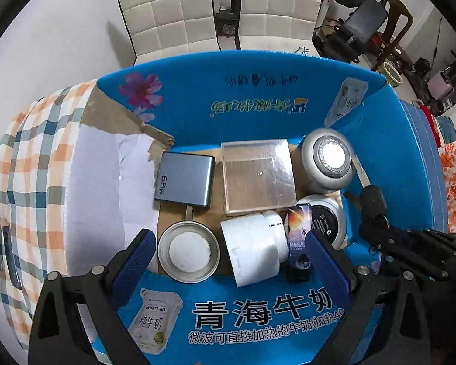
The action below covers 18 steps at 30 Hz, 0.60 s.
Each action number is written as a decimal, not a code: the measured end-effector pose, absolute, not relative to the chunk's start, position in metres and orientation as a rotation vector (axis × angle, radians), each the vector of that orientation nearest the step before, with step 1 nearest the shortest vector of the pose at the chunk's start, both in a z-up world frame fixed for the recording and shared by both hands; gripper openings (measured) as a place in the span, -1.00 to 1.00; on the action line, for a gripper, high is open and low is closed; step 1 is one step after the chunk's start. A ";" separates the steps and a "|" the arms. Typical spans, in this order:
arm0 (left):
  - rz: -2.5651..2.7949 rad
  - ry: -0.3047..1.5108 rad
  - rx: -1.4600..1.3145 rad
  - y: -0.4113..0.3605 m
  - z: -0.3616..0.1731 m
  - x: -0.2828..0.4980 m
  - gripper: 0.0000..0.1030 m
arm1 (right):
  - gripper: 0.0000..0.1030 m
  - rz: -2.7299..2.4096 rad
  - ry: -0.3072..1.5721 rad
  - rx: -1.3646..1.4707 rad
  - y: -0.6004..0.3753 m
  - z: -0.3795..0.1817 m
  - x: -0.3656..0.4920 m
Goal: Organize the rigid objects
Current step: 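Carry the keys into the blue box and open the right tool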
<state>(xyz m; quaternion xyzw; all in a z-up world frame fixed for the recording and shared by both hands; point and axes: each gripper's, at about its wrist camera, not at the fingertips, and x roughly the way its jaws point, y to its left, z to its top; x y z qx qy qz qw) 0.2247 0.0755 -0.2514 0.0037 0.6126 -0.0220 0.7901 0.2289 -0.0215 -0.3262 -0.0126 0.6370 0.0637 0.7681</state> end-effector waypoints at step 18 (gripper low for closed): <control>-0.031 1.315 -0.010 0.091 -0.237 0.219 0.95 | -0.40 0.059 1.426 -0.030 -0.021 -0.331 0.238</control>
